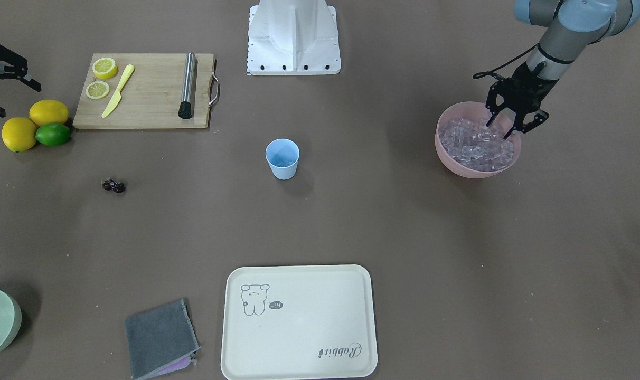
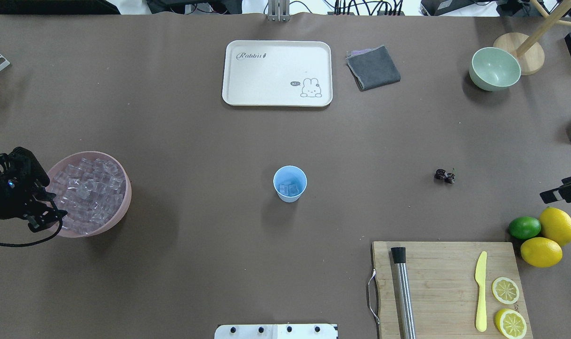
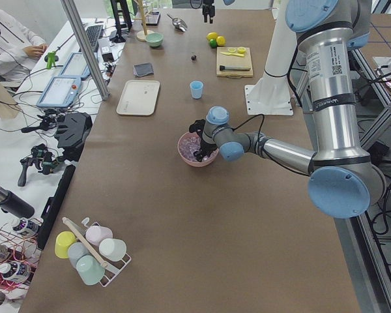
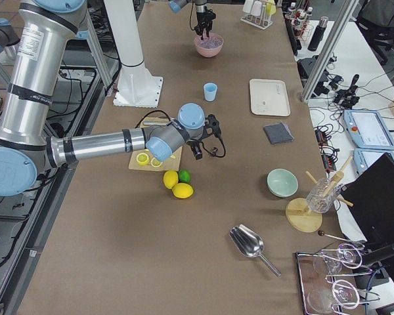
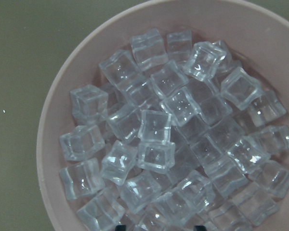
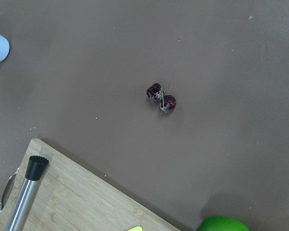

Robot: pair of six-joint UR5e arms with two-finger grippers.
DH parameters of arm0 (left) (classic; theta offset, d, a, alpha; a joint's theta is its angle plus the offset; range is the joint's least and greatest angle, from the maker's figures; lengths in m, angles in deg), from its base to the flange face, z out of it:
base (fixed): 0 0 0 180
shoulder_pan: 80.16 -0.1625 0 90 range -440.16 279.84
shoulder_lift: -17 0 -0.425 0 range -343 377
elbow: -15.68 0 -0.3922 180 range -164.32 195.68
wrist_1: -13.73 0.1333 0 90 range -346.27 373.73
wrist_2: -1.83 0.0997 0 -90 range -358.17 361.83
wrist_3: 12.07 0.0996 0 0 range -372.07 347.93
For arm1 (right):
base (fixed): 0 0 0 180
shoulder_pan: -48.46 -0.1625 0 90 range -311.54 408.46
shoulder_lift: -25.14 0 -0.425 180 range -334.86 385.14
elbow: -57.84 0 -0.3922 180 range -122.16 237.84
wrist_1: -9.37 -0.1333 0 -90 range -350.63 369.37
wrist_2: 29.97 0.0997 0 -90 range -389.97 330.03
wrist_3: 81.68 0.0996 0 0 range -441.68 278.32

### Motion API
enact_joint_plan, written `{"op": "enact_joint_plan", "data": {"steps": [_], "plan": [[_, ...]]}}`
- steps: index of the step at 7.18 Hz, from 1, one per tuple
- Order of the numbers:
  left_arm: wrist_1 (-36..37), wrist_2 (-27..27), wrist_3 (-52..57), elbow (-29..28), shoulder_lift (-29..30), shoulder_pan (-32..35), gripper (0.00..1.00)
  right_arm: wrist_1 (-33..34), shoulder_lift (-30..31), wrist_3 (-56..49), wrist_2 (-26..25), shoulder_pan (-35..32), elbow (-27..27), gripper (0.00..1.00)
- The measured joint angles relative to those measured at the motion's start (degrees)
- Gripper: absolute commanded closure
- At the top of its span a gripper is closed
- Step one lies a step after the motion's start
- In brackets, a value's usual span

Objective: Put ice and cherries in cup

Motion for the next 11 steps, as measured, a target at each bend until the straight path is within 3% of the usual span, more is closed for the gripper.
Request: {"op": "enact_joint_plan", "data": {"steps": [6, 8, 9, 11], "plan": [[0.1, 0.2, -0.6, -0.5, -0.1, -0.7, 0.47, 0.0, -0.3, 0.0, 0.0, 0.1, -0.2, 0.01], [0.1, 0.2, -2.5, -0.5, -0.2, -1.2, 0.89, 0.0, -0.4, 0.1, 0.0, 0.0, -0.2, 0.01], [0.1, 0.2, -3.1, -0.5, -0.2, -1.5, 1.00, 0.0, -0.4, 0.1, 0.0, 0.0, -0.2, 0.01], [0.1, 0.1, -3.5, -0.3, -0.3, -1.6, 1.00, 0.0, -0.3, 0.1, 0.1, 0.1, -0.1, 0.01]]}}
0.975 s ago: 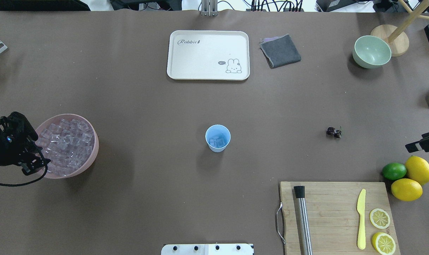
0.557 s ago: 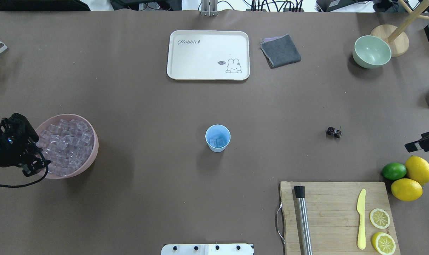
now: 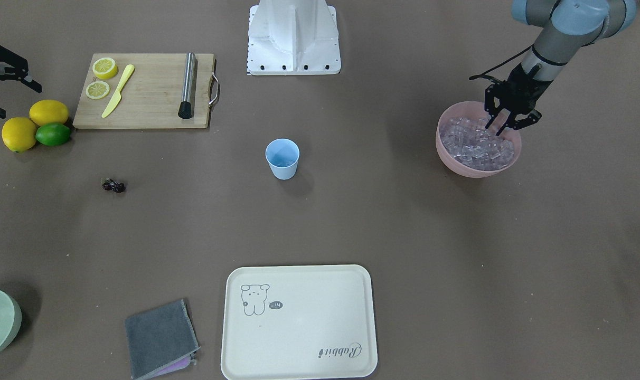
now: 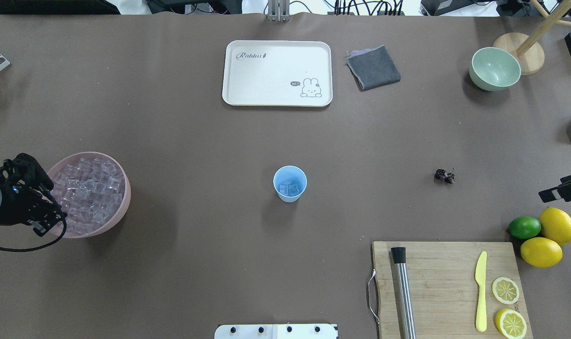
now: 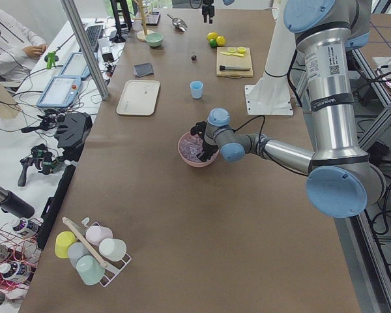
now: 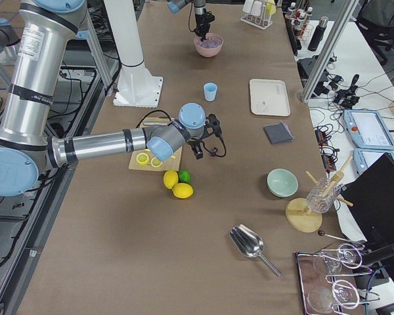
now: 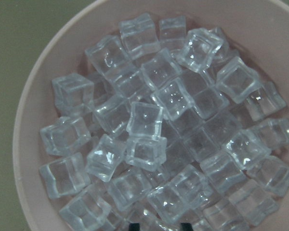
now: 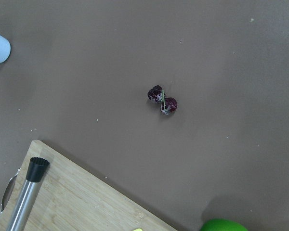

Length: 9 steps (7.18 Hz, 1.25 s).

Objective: Put ice and cherries in cup

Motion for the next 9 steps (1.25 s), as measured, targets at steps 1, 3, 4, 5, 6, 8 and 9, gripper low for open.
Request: {"op": "enact_joint_plan", "data": {"steps": [1, 3, 4, 5, 6, 8, 9], "plan": [[0.1, -0.2, 0.0, 0.7, 0.0, 0.2, 1.00, 0.0, 0.0, 0.0, 0.0, 0.0, 0.0, 0.01], [3.1, -0.6, 0.0, 3.6, -0.1, 0.8, 1.00, 0.0, 0.0, 0.0, 0.0, 0.1, -0.1, 0.01], [5.1, -1.3, 0.0, 5.7, 0.0, 1.0, 1.00, 0.0, 0.0, 0.0, 0.0, 0.1, -0.1, 0.01], [6.5, -3.0, -0.2, 7.5, 0.5, 1.8, 1.00, 0.1, -0.1, 0.0, 0.0, 0.2, -0.1, 0.01], [7.2, -4.7, -1.7, 8.4, 2.2, 2.6, 1.00, 0.1, -0.1, 0.0, -0.1, 0.3, -0.1, 0.01], [13.6, -5.8, -11.5, 8.4, 12.8, 1.9, 1.00, 0.1, -0.2, 0.3, -0.1, 0.4, -0.1, 0.00], [22.1, -5.7, -17.5, 8.4, 21.9, 0.1, 1.00, 0.1, -0.3, 0.5, -0.1, 0.6, 0.0, 0.01]]}}
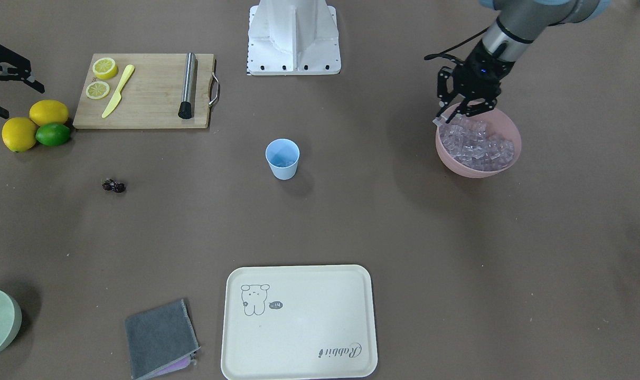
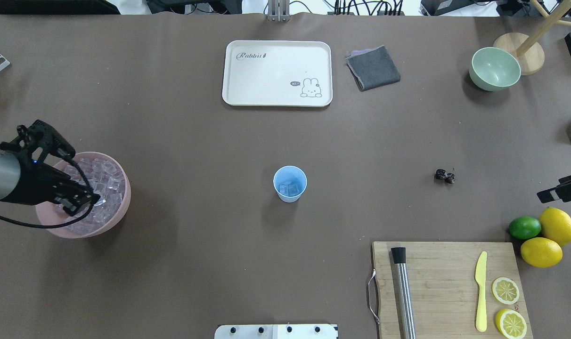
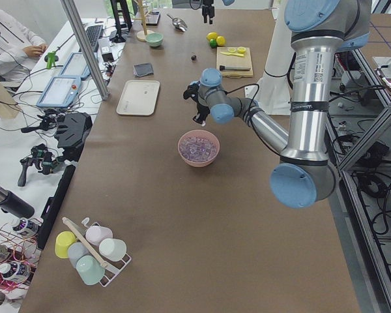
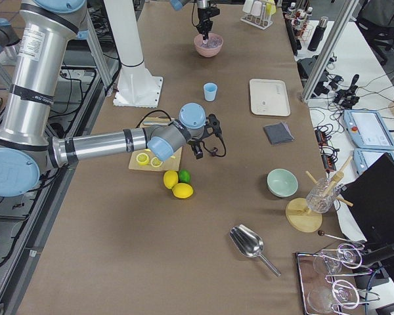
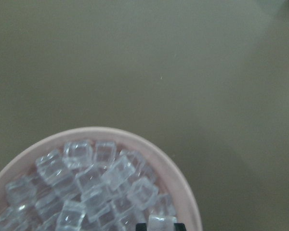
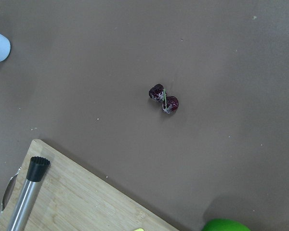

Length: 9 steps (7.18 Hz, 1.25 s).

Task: Put ice and cherries in cup
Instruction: 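Lift the ice cube with the left gripper and carry it over the light-blue cup, then open the left gripper to drop the ice cube into the cup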

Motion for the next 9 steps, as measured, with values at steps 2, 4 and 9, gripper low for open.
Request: {"op": "enact_joint_plan", "data": {"steps": [2, 4, 9], "plan": [[14.9, 4.0, -9.5, -1.8, 16.3, -4.8, 1.00, 0.0, -0.4, 0.3, -0.1, 0.5, -0.3, 0.01], [18.5, 9.9, -19.8, -8.8, 28.0, -10.6, 1.00, 0.0, -1.0, 0.4, -0.1, 0.9, -1.0, 0.01], [20.2, 17.4, -28.8, -25.3, 43.8, -12.5, 1.00, 0.0, -1.1, 0.4, 0.0, 1.6, -1.2, 0.01]]}}
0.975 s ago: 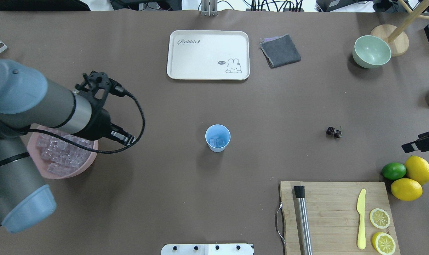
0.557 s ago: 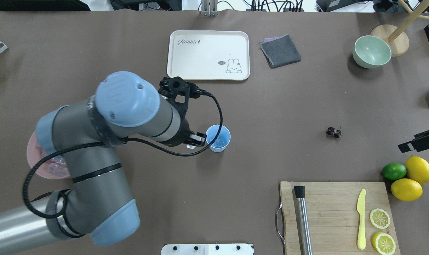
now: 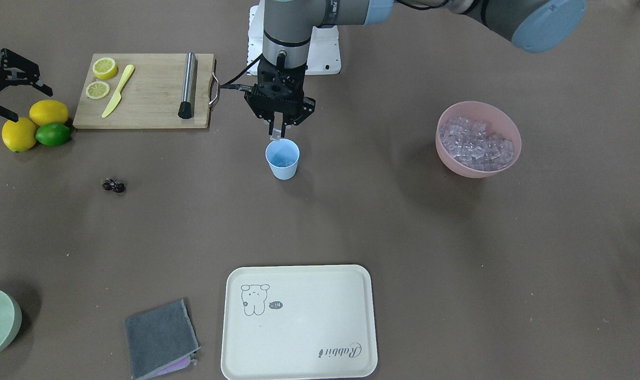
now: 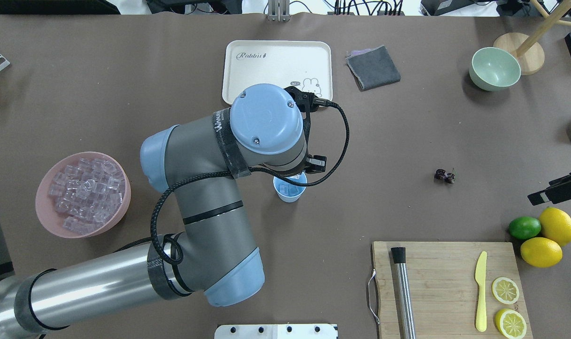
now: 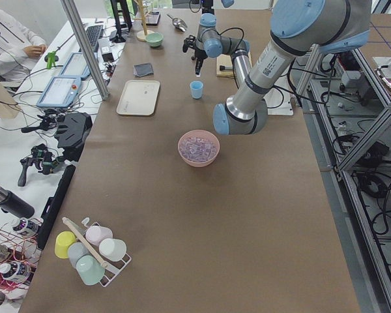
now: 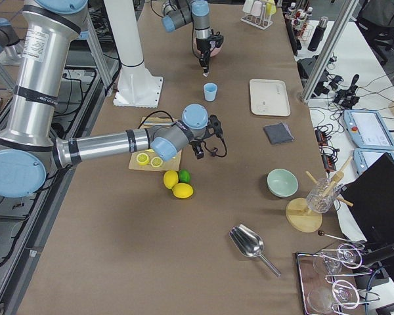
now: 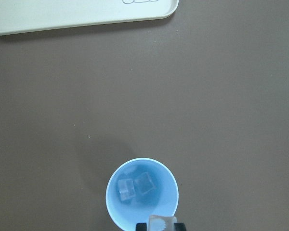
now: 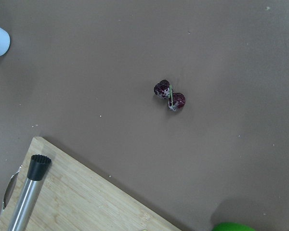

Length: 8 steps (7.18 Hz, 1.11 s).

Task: Put ice and cherries in cup
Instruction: 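Open the left gripper to drop the ice cube into the cup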

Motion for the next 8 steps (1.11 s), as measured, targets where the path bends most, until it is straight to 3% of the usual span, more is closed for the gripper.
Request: {"op": "enact_joint_plan", "data": {"steps": [1, 2, 3, 5, 8], "plan": [[-0.2, 0.6, 0.8, -1.0, 0.2, 0.1, 1.00, 0.0, 0.0, 0.0, 0.0, 0.1, 0.0, 0.01], [-0.5, 0.9, 1.3, -1.6, 0.1, 0.1, 0.68, 0.0, 0.0, 0.0, 0.0, 0.1, 0.0, 0.01], [-0.6, 0.9, 1.5, -1.7, -0.1, 0.1, 0.13, 0.0, 0.0, 0.0, 0.1, 0.2, 0.0, 0.01], [-0.7, 0.9, 1.0, -1.6, -0.1, -0.1, 0.06, 0.0, -0.1, 0.0, 0.0, 0.5, 0.0, 0.01], [-0.5, 0.8, 0.8, 2.7, -3.3, 0.0, 0.06, 0.1, -3.0, 4.7, -0.9, 2.4, -0.2, 0.00]]}}
